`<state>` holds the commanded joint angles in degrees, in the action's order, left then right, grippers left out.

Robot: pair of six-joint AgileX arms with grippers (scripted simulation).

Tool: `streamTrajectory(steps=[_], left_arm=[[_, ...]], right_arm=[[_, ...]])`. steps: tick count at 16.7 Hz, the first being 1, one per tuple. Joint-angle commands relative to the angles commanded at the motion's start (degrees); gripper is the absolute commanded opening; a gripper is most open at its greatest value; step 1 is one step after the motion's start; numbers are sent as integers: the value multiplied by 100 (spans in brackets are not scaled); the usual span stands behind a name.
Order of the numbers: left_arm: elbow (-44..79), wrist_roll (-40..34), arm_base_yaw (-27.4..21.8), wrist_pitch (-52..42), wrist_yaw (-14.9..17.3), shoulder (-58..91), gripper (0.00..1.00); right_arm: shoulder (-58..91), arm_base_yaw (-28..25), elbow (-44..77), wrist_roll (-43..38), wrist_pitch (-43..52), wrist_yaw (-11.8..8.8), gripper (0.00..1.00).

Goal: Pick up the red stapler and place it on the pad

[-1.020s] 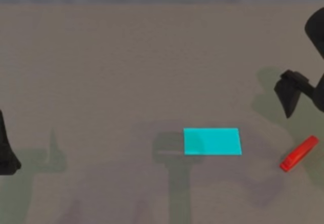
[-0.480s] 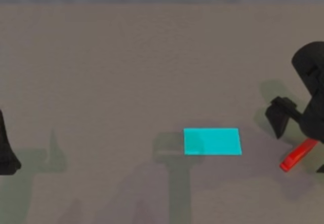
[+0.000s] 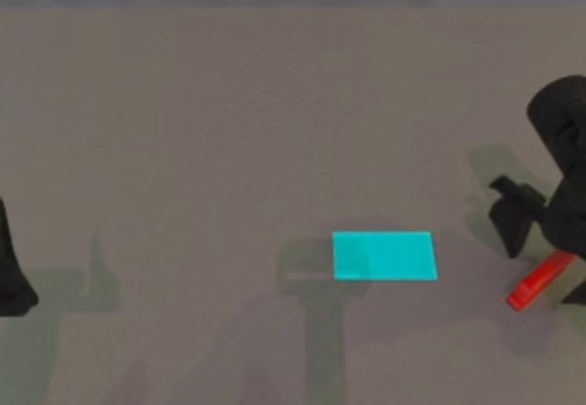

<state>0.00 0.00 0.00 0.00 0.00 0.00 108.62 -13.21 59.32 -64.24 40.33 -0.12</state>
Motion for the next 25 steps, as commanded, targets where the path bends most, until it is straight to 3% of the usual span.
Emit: streamTrajectory(steps=[7, 18, 25], left_arm=[[0, 0, 0, 0, 0, 0, 100], [0, 0, 0, 0, 0, 0, 100], [0, 0, 0, 0, 0, 0, 100]], right_arm=[[0, 0, 0, 0, 0, 0, 2], [-39, 4, 75, -11, 94, 0, 0], [-691, -19, 1049, -4, 1846, -4, 0]])
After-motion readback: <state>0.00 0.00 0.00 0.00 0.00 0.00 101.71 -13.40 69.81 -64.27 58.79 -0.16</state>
